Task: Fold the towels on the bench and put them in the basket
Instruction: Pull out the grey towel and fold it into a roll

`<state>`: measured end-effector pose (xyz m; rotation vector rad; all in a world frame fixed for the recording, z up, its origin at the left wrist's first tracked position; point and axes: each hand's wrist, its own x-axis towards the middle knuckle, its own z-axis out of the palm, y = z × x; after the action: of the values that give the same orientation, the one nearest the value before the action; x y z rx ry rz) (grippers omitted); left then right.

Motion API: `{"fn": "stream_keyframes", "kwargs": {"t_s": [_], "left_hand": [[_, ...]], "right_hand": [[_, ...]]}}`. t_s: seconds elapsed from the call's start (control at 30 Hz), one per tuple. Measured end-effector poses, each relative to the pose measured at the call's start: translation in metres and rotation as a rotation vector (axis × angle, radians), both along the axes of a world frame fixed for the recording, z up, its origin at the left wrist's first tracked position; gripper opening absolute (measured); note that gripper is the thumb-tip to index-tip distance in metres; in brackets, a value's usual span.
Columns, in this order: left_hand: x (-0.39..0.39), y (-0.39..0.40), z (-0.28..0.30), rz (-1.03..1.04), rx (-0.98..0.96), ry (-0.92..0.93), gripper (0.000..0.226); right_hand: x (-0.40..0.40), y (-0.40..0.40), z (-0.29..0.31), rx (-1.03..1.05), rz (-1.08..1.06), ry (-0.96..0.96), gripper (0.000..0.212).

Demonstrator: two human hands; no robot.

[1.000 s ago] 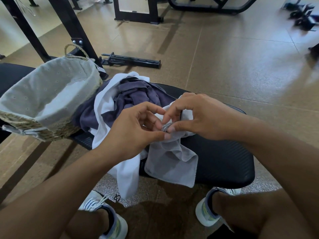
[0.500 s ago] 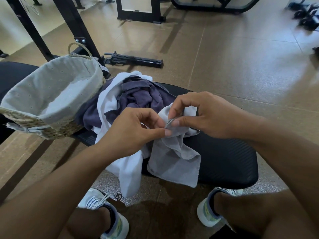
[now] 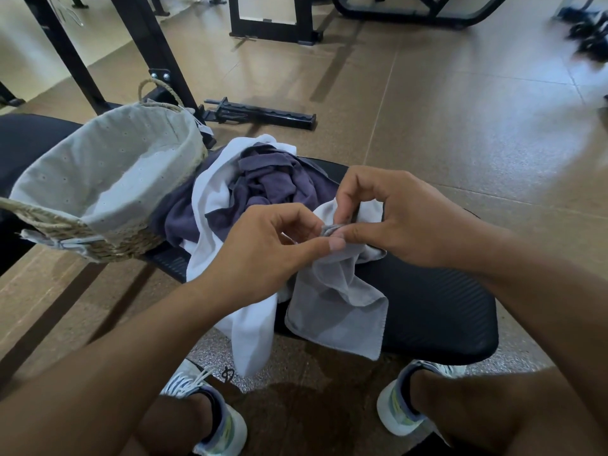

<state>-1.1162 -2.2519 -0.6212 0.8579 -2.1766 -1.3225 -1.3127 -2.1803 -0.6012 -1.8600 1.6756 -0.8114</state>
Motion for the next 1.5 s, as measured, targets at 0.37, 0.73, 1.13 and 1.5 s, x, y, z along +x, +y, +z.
{"fn": "stream_keyframes", "kwargs": {"t_s": [0.37, 0.73, 1.13, 1.5], "left_hand": [[0.004, -0.007, -0.006, -0.074, -0.098, -0.073, 0.018], [0.009, -0.011, -0.010, -0.050, -0.103, -0.139, 0.017], [0.012, -0.035, -0.005, 0.457, -0.138, 0.124, 0.016], [0.028, -0.063, -0.003, 0.562, -0.133, -0.037, 0.014]], "right_hand": [[-0.026, -0.002, -0.019, 0.151, 0.034, 0.415, 0.068], [-0.068, -0.016, -0.046, 0.247, -0.234, 0.355, 0.064], [-0.061, -0.034, -0.065, 0.153, -0.144, 0.312, 0.008], [-0.076, -0.018, -0.039, 0.240, -0.225, 0.340, 0.016]]}}
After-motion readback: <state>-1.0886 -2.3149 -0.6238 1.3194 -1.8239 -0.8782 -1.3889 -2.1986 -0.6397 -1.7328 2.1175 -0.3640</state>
